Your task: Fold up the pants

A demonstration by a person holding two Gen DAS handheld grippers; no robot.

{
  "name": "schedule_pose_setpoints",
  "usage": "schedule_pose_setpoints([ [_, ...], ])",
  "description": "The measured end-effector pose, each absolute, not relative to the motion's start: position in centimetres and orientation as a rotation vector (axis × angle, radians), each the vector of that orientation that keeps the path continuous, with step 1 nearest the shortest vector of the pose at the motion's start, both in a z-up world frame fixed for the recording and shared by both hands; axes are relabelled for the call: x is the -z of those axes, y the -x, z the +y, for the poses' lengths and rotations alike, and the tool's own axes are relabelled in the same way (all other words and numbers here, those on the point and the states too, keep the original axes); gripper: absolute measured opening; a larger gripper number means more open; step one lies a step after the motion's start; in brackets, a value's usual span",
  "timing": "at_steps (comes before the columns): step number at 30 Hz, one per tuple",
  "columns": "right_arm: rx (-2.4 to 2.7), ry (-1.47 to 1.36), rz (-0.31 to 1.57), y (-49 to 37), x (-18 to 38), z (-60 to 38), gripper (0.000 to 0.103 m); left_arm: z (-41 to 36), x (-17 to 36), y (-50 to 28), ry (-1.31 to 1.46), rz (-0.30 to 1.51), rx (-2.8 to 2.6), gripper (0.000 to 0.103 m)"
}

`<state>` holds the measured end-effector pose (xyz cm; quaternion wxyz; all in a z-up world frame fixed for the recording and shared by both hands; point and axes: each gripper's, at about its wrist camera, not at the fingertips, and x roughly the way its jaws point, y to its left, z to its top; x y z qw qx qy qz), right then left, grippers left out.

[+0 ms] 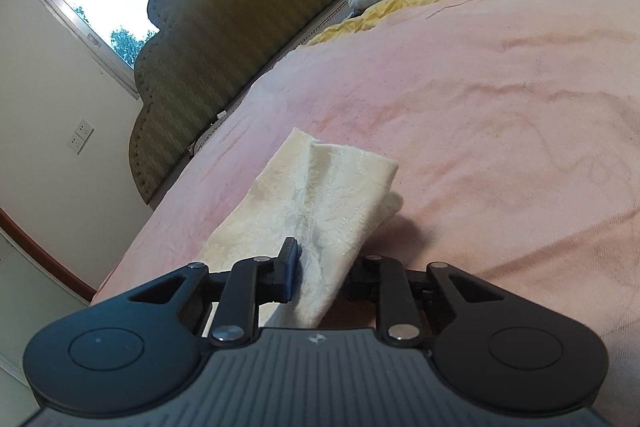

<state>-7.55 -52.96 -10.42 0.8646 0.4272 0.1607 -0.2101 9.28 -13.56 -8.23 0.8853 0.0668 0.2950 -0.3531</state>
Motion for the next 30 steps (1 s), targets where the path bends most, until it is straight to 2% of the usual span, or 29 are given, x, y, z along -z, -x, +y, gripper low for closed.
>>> schedule_pose_setpoints([
  [3, 0.468, -0.859, 0.353, 7.1, 9.7, -52.5, 0.021, -11.7, 8.1, -10.1, 0.041, 0.623, 0.794, 0.099],
  [5, 0.487, -0.774, 0.357, 6.6, 8.6, -51.4, 0.018, -10.6, 8.2, -11.0, 0.2, 0.665, 0.824, 0.099],
  [12, 0.394, -0.165, 0.357, 3.2, 3.1, -42.2, 0.011, -9.5, 7.8, -13.9, 0.579, 0.85, 0.939, 0.101],
  [19, 0.227, 0.294, 0.335, 1.9, 3.3, -31.8, 0.01, -10.9, 9.3, -15.9, 0.921, 0.992, 1.037, 0.101],
  [26, 0.055, 0.409, 0.32, 2.9, 4.6, -26.6, 0.01, -12.4, 12.4, -17.7, 1.202, 1.141, 1.001, 0.102],
  [29, 0.017, 0.431, 0.317, 3.5, 5.1, -25.8, 0.01, -12.6, 12.6, -18.4, 1.225, 1.151, 0.985, 0.099],
  [30, 0.009, 0.433, 0.32, 3.6, 5.2, -25.7, 0.01, -12.5, 12.6, -18.5, 1.22, 1.159, 0.978, 0.095],
])
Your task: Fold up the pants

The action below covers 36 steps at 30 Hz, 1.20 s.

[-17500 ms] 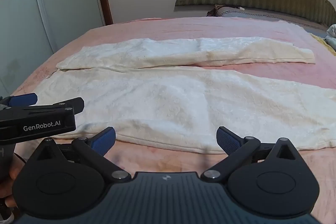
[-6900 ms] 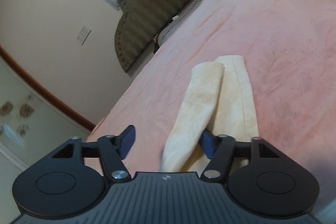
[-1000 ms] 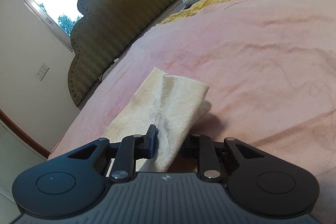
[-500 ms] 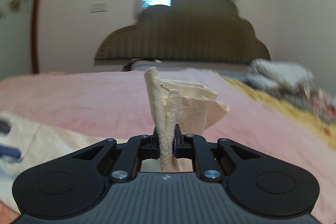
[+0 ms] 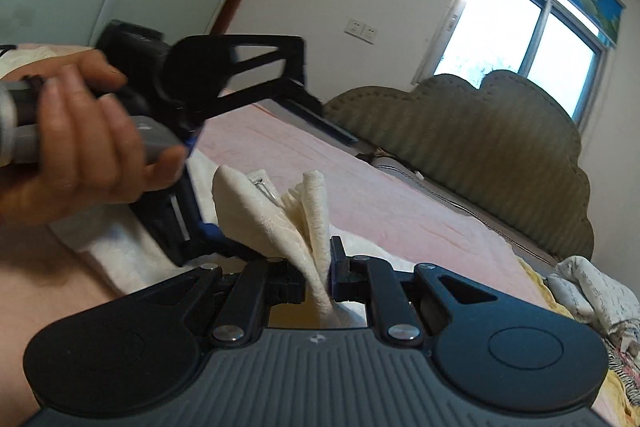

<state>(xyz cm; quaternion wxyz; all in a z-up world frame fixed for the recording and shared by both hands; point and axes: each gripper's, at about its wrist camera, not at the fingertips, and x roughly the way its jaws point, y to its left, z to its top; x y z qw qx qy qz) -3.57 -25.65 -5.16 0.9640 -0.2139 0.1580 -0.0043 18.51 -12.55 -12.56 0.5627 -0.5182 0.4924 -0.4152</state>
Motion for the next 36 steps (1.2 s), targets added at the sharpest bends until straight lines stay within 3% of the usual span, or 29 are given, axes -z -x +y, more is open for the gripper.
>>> schedule_pose_setpoints([
  [2, 0.002, 0.414, 0.32, 3.7, 5.1, -25.7, 0.01, -12.5, 12.3, -18.9, 1.192, 1.156, 0.979, 0.081],
  [4, 0.001, 0.394, 0.315, 3.8, 4.9, -25.9, 0.01, -12.4, 12.1, -18.8, 1.146, 1.155, 0.97, 0.057],
  [5, 0.0, 0.377, 0.313, 3.8, 4.7, -25.9, 0.01, -12.3, 11.9, -18.8, 1.117, 1.147, 0.969, 0.035],
  [6, 0.0, 0.356, 0.315, 3.9, 4.6, -25.9, 0.011, -12.2, 11.4, -18.9, 1.071, 1.132, 0.967, 0.021],
  [8, 0.001, 0.343, 0.321, 3.8, 4.3, -25.8, 0.011, -11.7, 10.0, -18.6, 0.934, 1.066, 0.945, 0.009],
  [14, -0.086, 0.409, 0.351, 3.1, 4.9, -23.0, 0.011, -10.3, 3.6, -15.2, 0.35, 0.757, 0.823, 0.006],
  [17, -0.142, 0.435, 0.353, 2.1, 5.2, -21.1, 0.011, -9.3, 2.8, -14.3, 0.196, 0.699, 0.745, 0.007],
  [32, -0.296, 0.448, 0.399, -2.3, 6.2, -16.7, 0.011, -5.7, 4.6, -13.9, 0.042, 0.639, 0.568, 0.008],
  [36, -0.305, 0.477, 0.446, -2.9, 6.5, -15.9, 0.018, -6.7, 4.7, -12.9, -0.057, 0.582, 0.555, 0.009],
])
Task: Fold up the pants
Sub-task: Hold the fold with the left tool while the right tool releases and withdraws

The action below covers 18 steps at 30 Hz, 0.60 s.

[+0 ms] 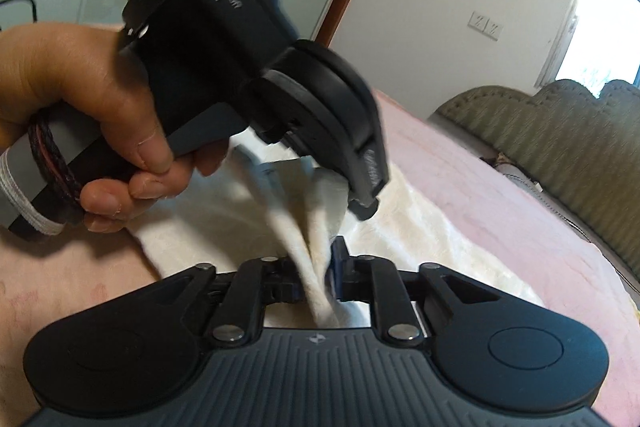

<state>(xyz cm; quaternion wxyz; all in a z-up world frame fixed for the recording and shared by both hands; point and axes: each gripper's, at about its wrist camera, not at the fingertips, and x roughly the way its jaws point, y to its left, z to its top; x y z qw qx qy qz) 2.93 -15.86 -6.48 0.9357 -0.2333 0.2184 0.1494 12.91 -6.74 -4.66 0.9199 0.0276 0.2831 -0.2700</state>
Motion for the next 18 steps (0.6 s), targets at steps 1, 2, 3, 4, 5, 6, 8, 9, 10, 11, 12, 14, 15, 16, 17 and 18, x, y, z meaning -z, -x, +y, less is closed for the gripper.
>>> schedule_pose_setpoints([
  [1, -0.312, 0.483, 0.449, -2.7, 6.4, -15.8, 0.02, -6.9, 4.6, -12.6, -0.083, 0.567, 0.554, 0.009],
  [2, -0.326, 0.484, 0.454, -2.5, 6.2, -16.0, 0.02, -7.1, 4.6, -12.4, -0.102, 0.559, 0.554, 0.009],
  [3, -0.351, 0.48, 0.461, -2.3, 5.8, -16.3, 0.02, -7.1, 4.6, -12.3, -0.114, 0.557, 0.554, 0.009],
  [4, -0.374, 0.468, 0.469, -2.0, 5.3, -16.9, 0.02, -7.0, 4.6, -12.2, -0.118, 0.561, 0.553, 0.009],
  [5, -0.406, 0.441, 0.488, -1.5, 4.6, -17.8, 0.02, -6.9, 4.7, -12.3, -0.115, 0.567, 0.553, 0.009],
  [6, -0.438, 0.407, 0.508, -1.1, 3.8, -18.8, 0.02, -6.9, 4.7, -12.3, -0.113, 0.575, 0.553, 0.009],
  [8, -0.449, 0.341, 0.51, -0.3, 2.3, -21.2, 0.02, -6.7, 4.9, -12.4, -0.107, 0.589, 0.553, 0.009],
  [9, -0.427, 0.309, 0.501, -0.1, 1.5, -22.9, 0.02, -6.7, 4.9, -12.5, -0.105, 0.594, 0.553, 0.009],
  [10, -0.389, 0.281, 0.491, 0.4, 0.8, -24.1, 0.021, -6.7, 4.8, -12.6, -0.103, 0.599, 0.551, 0.009],
  [11, -0.34, 0.255, 0.483, 0.6, 0.3, -25.5, 0.021, -6.7, 4.8, -12.6, -0.098, 0.604, 0.55, 0.009],
  [12, -0.284, 0.23, 0.475, 0.7, 0.0, -26.8, 0.021, -6.6, 4.7, -12.7, -0.091, 0.608, 0.549, 0.009],
  [14, -0.16, 0.175, 0.489, 0.2, 0.1, -29.4, 0.021, -6.5, 4.7, -12.9, -0.083, 0.618, 0.544, 0.012],
  [15, -0.108, 0.155, 0.526, -0.2, 0.5, -30.3, 0.021, -6.4, 4.7, -12.9, -0.08, 0.619, 0.54, 0.013],
  [16, -0.084, 0.153, 0.581, -0.7, 1.2, -30.9, 0.021, -6.3, 4.7, -13.0, -0.075, 0.622, 0.543, 0.014],
  [17, -0.078, 0.175, 0.643, -1.1, 2.0, -31.2, 0.021, -6.2, 4.8, -13.0, -0.071, 0.627, 0.545, 0.015],
  [18, -0.074, 0.234, 0.718, -0.8, 3.2, -30.9, 0.021, -6.2, 4.9, -13.1, -0.07, 0.632, 0.548, 0.016],
])
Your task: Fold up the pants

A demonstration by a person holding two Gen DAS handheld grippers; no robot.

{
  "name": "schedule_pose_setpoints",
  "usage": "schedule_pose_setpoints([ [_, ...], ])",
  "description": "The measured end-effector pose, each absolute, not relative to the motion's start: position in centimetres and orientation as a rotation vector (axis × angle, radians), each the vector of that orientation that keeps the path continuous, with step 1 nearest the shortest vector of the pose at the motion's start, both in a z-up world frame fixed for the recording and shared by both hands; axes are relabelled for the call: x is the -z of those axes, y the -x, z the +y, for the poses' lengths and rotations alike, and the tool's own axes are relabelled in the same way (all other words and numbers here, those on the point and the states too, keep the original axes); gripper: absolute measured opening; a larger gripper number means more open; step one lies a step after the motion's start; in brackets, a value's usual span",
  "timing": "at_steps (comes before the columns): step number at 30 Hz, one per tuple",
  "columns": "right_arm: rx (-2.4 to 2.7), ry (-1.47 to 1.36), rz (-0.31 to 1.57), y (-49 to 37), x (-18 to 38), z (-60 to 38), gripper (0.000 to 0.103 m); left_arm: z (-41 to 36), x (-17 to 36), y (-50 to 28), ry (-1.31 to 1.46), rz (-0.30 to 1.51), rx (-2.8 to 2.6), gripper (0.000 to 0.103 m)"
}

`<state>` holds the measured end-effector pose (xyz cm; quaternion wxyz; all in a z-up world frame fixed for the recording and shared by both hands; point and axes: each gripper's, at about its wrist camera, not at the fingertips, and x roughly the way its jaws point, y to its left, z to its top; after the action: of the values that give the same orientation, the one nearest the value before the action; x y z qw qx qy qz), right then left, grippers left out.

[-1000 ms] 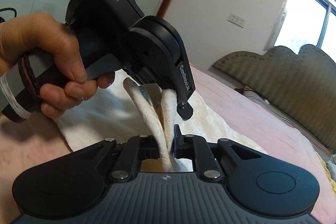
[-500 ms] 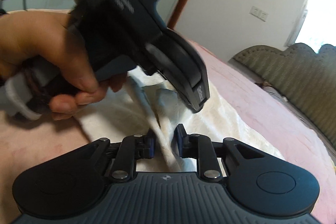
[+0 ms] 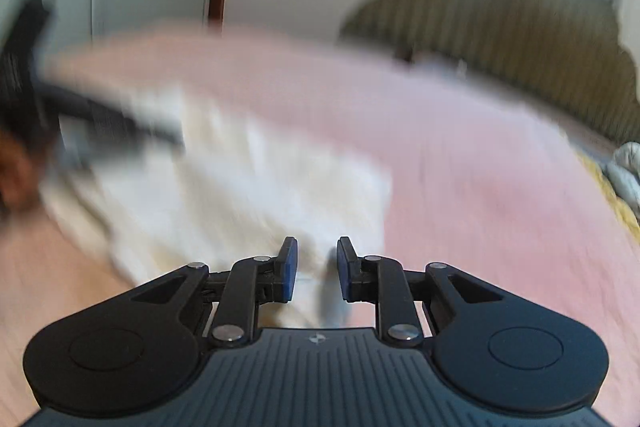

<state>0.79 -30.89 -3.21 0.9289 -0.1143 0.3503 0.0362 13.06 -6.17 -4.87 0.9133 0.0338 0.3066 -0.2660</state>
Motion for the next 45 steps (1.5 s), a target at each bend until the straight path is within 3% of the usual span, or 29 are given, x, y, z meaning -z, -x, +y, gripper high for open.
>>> schedule_pose_setpoints([
  [3, -0.058, 0.346, 0.756, 0.0, 3.9, -30.6, 0.021, -6.3, 5.0, -13.2, -0.078, 0.634, 0.535, 0.02],
  [10, -0.082, 0.207, 0.629, -0.4, 1.2, -29.9, 0.022, -5.8, 4.6, -13.3, -0.052, 0.649, 0.509, 0.03],
  [12, -0.116, 0.247, 0.656, -0.7, 2.2, -28.3, 0.022, -5.2, 4.4, -13.4, -0.046, 0.647, 0.48, 0.047],
  [15, -0.209, 0.31, 0.577, 0.2, 2.3, -24.8, 0.022, -3.9, 3.9, -13.8, -0.035, 0.611, 0.355, 0.054],
  [22, -0.376, 0.544, 0.498, 0.6, 3.1, -17.5, 0.021, -0.4, 2.8, -14.1, 0.068, 0.613, 0.261, 0.055],
  [27, -0.4, 0.639, 0.503, 0.8, 4.2, -16.2, 0.021, 0.8, 2.7, -13.3, 0.142, 0.661, 0.263, 0.066],
  [38, -0.297, 0.757, 0.415, -0.6, 7.0, -13.7, 0.021, 2.2, 1.3, -11.6, 0.438, 0.774, 0.518, 0.073],
  [40, -0.281, 0.729, 0.407, -0.9, 7.2, -13.7, 0.012, 2.5, 1.5, -11.5, 0.497, 0.81, 0.58, 0.075],
  [45, -0.277, 0.391, 0.373, -1.0, 3.4, -17.8, 0.009, 1.8, 3.4, -12.6, 0.675, 0.914, 0.713, 0.081],
])
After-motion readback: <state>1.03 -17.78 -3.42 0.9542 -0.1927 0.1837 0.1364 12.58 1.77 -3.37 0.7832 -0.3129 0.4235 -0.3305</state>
